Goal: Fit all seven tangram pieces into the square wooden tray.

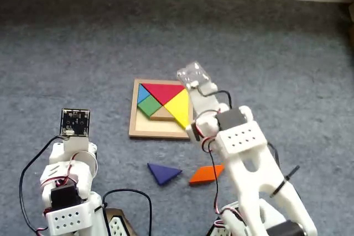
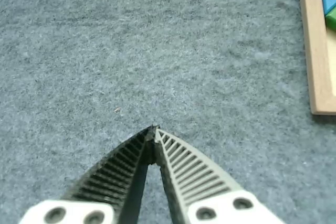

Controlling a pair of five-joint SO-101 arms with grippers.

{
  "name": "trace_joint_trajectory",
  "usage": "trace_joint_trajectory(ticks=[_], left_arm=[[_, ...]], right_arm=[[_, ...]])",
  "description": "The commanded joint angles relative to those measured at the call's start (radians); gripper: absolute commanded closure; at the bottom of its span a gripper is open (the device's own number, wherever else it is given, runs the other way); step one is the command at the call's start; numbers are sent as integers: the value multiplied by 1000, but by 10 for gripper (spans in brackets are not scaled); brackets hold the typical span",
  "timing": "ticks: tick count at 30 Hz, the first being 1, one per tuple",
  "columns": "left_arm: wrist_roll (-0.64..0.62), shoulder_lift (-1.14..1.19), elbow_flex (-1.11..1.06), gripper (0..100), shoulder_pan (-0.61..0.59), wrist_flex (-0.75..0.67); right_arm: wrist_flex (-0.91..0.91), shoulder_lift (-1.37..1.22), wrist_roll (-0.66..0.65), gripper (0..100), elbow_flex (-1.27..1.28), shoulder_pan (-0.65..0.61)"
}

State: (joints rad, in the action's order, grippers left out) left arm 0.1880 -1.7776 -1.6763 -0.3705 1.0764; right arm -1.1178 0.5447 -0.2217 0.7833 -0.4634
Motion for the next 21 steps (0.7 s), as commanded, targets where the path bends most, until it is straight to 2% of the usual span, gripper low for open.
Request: trace_joint_trajectory(ticks=[1,7,11,16,21], left_arm=[[11,-27,-19,993,16,-15],[11,-27,-19,993,16,-15],[11,-27,-19,993,16,-15],[11,-27,-19,993,16,-17],[11,-27,-19,993,16,-17]], right_arm=[[2,101,87,946,99,16],[27,222,233,946,268,18],[-61,246,399,946,352,5],[-162,246,417,950,357,-36],[-166,245,417,950,366,-38]])
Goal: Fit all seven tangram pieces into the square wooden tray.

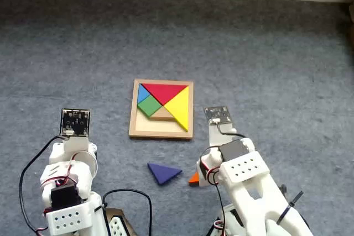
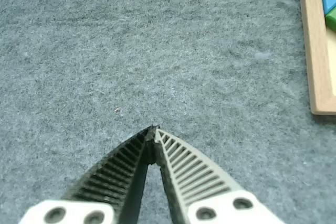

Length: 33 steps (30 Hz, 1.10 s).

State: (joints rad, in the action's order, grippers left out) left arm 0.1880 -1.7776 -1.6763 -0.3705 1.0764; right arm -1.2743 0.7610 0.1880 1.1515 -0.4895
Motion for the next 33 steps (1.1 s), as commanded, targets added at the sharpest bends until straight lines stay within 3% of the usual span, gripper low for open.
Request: trace_joint_trajectory(ticks=[1,5,11,23,33], left_arm=[[11,-27,-19,993,16,-17],[11,-27,-19,993,16,-15],[11,-27,-19,993,16,-15],[11,-27,-19,993,16,-15],[11,-27,-19,993,16,-15]], right_arm=[[-5,19,8,950,-1,-12],[16,-82,9,950,-1,-10],[188,-295,9,950,-10,-4],[473,-344,2,950,-254,180],[196,-334,2,947,-375,176]])
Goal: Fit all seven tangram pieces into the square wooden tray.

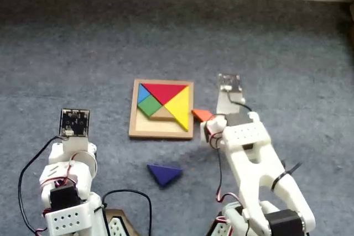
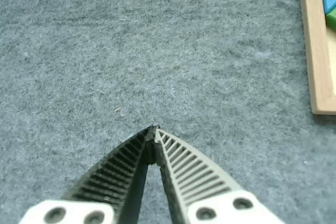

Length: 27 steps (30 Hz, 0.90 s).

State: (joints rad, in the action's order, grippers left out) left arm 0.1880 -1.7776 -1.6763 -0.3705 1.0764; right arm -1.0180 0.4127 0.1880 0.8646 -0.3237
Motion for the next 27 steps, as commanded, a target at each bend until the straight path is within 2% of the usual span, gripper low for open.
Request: trace_joint_trajectory(ticks=[1,6,8,13,20,27], left_arm=[[11,-27,-19,993,16,-15],[11,-27,-19,993,16,-15],[11,-27,-19,993,16,-15],[11,-27,-19,993,16,-15],[11,-27,-19,993,16,-15],[11,-27,-19,993,16,-15]], right_arm=[[-70,13,2,947,-108,10],[-70,1,0,937,-180,5],[-70,1,-14,872,-197,2],[-70,1,-227,667,-200,-12],[-47,1,-385,657,-193,-93],[214,-1,-446,657,-51,-117]])
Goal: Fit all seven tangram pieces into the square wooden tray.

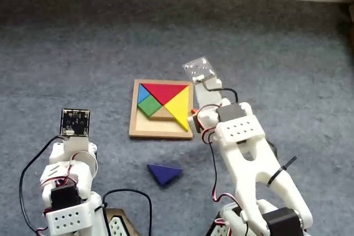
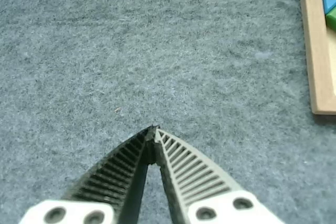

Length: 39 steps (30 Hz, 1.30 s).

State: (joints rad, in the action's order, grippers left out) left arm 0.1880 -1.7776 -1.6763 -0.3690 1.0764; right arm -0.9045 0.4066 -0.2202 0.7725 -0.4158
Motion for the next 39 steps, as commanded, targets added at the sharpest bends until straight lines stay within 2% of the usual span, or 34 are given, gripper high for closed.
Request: trace_joint_trajectory(ticks=[1,6,9,18,24,32,37,39], left_arm=[[11,-27,-19,993,15,-15],[11,-27,-19,993,15,-15],[11,-27,-19,993,15,-15],[11,-27,-19,993,15,-15],[11,-27,-19,993,15,-15],[11,-27,-19,993,15,-15],[11,-27,-19,993,15,-15],[11,-27,-19,993,15,-15]], right_arm=[[131,5,-48,657,68,-28],[189,-12,-54,657,130,-30],[191,-108,-54,657,128,-19],[232,-406,-54,663,-93,56],[234,-424,-55,777,-105,62],[234,-423,-55,879,-105,73],[232,-318,-55,990,-104,107],[231,-252,-55,994,-99,114]])
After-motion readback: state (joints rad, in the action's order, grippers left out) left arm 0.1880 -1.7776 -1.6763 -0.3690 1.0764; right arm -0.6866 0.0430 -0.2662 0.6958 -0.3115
